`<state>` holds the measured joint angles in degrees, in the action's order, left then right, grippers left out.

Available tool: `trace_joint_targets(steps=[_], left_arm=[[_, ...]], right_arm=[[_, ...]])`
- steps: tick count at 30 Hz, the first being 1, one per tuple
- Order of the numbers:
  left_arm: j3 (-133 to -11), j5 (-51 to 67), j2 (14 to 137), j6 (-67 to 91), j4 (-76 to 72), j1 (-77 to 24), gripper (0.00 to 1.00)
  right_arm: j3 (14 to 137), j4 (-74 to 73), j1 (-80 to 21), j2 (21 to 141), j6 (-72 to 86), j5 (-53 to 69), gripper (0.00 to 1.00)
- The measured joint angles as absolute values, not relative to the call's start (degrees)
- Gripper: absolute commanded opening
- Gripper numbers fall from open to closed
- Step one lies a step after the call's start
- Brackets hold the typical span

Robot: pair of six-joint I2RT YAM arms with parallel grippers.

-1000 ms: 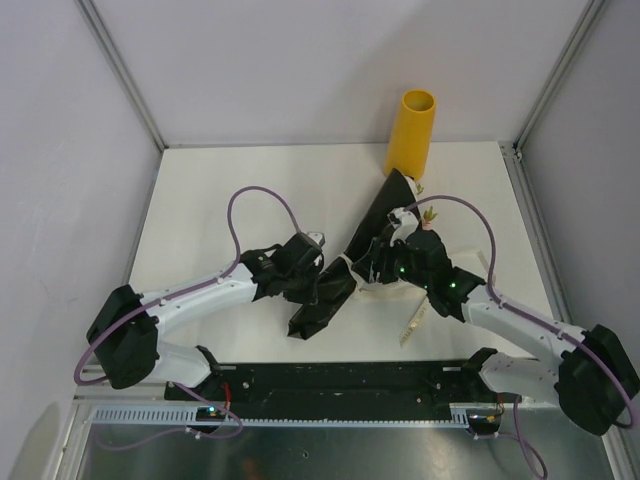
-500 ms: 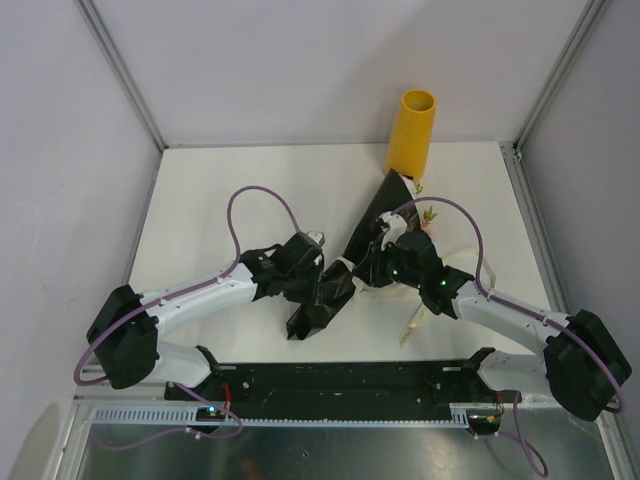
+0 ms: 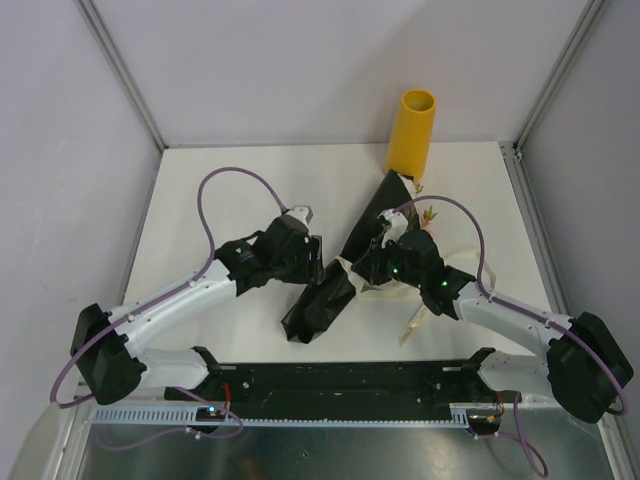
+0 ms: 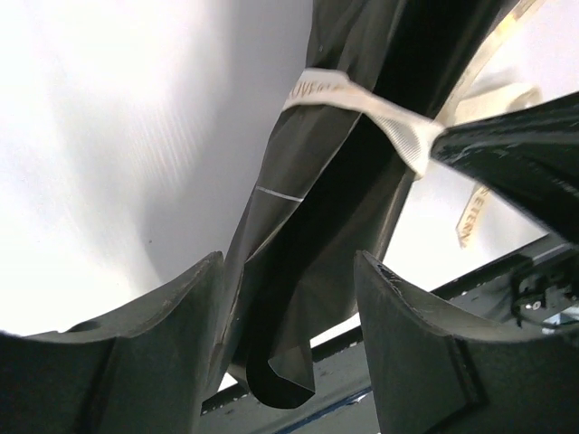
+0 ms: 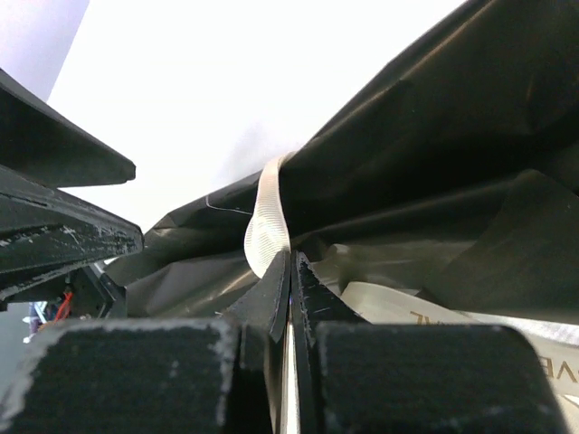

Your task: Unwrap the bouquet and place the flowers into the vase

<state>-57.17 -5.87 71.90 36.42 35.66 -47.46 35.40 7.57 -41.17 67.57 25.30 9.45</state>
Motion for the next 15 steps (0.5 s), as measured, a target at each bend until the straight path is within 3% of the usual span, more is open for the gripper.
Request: trace_joint_targets(steps=[15], left_arm=[[-62.5,-3.2,72.6,36.0,36.3,-45.7,0.63]], right_arm=[[35.4,19.4,-39.5,70.4,38.3,14.1,0.0]])
